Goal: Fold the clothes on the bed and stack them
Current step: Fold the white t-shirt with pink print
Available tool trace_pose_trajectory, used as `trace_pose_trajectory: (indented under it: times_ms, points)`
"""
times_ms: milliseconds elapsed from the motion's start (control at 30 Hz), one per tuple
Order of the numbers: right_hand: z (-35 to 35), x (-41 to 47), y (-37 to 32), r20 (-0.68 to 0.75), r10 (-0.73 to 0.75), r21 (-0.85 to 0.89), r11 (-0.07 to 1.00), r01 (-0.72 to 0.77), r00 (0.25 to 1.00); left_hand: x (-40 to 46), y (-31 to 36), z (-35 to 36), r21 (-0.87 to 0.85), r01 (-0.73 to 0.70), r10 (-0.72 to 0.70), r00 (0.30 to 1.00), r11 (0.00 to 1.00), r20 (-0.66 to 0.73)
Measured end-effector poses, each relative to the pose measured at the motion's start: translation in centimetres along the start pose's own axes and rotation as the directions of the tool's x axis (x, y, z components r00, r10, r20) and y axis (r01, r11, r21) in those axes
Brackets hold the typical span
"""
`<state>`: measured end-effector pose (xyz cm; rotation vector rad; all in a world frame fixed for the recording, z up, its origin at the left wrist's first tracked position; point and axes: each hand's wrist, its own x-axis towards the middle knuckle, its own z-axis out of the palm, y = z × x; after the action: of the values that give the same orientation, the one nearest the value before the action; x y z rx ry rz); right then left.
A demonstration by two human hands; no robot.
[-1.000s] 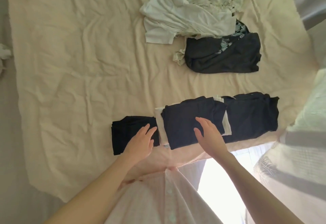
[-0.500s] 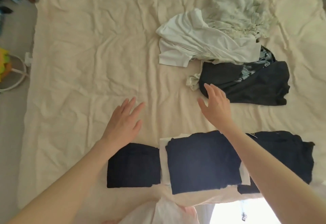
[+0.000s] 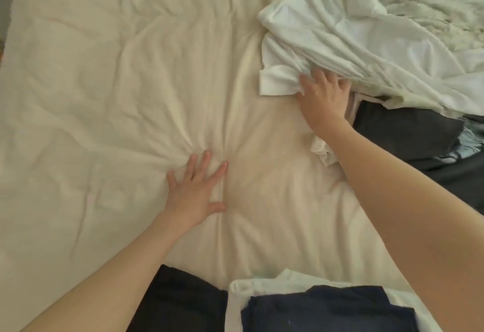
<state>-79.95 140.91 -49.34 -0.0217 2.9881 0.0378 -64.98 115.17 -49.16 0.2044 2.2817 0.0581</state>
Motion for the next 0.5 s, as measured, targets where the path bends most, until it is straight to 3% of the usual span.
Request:
trace_pose_trajectory:
  times_ms: [133, 267, 333, 367, 400, 433, 500]
  points:
    - [-0.9, -0.3, 0.1, -0.203, 0.028, 0.168, 0.986, 0.006, 0.979, 0.5, 0.0, -0.1, -0.014, 0.006, -0.005, 0.999, 1.0, 0.054]
    - [-4.4, -4.2, -1.5, -0.176, 0.12, 0.559, 0.829, -0.001, 0.977, 0.2, 0.1, -2.9, -0.037, 0.013, -0.005, 0.979, 0.999, 0.201]
    - [-6.4, -7.2, -2.4, -0.096, 0.162, 0.687, 0.724, -0.053, 0.982, -0.9, 0.9, -5.3, -0.224, -0.026, 0.069, 0.98, 0.974, 0.187]
    - [-7.6, -8.7, -2.8, -0.042, 0.184, 0.736, 0.67, -0.094, 0.982, -1.9, 1.3, -6.6, -0.424, -0.018, 0.087, 0.986, 0.906, 0.145]
    - [-8.7, -10.2, -3.3, 0.007, 0.204, 0.776, 0.616, -0.134, 0.979, -3.3, 1.8, -7.8, -0.67, 0.033, 0.063, 0.991, 0.742, 0.118]
    - [-9.9, -11.7, -3.7, 0.041, 0.213, 0.808, 0.567, -0.158, 0.976, -4.9, 2.3, -9.0, -0.878, 0.109, 0.036, 0.989, 0.467, 0.143]
    - [-12.9, -14.9, -4.9, 0.08, 0.192, 0.849, 0.501, -0.167, 0.978, -8.2, 3.1, -11.0, -0.959, 0.262, 0.106, 0.962, -0.103, 0.252]
